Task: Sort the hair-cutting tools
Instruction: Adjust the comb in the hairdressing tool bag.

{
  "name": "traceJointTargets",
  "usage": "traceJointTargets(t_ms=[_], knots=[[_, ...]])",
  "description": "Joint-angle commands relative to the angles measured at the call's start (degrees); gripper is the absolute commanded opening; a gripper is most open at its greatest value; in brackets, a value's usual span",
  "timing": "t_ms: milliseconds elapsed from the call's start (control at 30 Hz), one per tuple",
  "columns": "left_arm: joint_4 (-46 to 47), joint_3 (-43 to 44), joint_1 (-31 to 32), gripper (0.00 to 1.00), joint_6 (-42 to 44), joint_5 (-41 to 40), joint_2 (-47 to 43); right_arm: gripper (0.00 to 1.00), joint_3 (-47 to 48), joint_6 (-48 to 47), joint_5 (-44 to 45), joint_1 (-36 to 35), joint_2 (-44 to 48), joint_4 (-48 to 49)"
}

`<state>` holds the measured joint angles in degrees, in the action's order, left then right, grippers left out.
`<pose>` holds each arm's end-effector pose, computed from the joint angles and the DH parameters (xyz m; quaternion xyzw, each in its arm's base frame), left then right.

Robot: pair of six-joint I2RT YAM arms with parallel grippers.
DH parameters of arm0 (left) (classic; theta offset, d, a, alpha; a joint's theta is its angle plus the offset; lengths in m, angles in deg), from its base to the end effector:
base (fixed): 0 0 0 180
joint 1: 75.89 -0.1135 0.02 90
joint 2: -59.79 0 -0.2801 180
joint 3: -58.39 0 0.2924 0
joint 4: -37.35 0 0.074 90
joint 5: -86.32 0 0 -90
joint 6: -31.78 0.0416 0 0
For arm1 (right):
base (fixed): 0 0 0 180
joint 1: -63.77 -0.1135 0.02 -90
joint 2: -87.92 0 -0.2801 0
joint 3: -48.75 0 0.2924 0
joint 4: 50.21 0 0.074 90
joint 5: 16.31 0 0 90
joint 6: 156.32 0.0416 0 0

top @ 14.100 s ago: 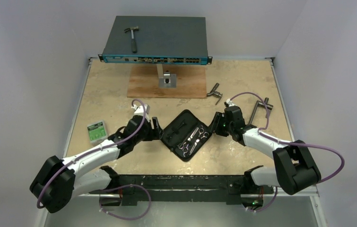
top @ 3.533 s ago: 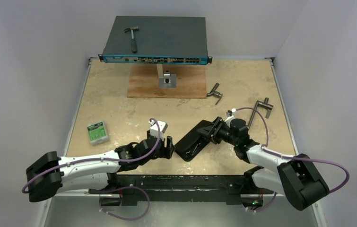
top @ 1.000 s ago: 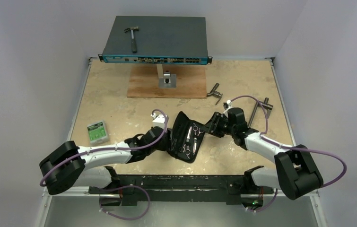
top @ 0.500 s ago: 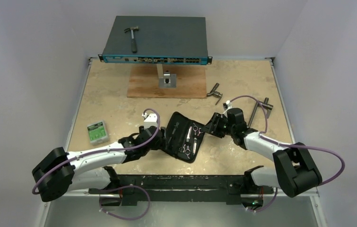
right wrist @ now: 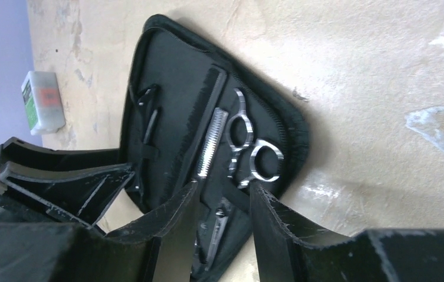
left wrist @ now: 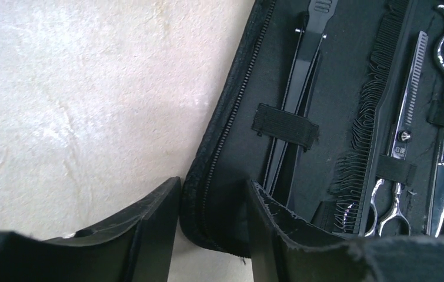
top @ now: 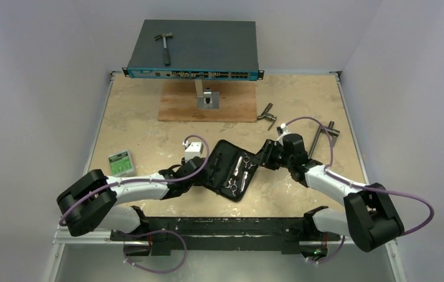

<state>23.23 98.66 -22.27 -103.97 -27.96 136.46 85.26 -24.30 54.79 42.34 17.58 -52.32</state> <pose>0.1691 -0.2007 0.1262 -0.0077 0.9229 -0.1237 0.3646 0.2375 0.1077 0.1480 0.0836 0.8779 0.3601 0.3044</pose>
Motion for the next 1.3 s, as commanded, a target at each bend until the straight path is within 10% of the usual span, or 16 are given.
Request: traceJointTargets(t_ms=[0,1267], knots=[[5.23,-4.43,-0.06,0.41,-3.20,7.93,1.63,0.37,4.99,-2.17,1.85,-3.66,1.99,-2.25],[10.75,-9.93,5.53,0.23,-5.82,9.68,-3.79,0.39,12.76,1.23,4.19,-12.23,-18.58,-0.07]])
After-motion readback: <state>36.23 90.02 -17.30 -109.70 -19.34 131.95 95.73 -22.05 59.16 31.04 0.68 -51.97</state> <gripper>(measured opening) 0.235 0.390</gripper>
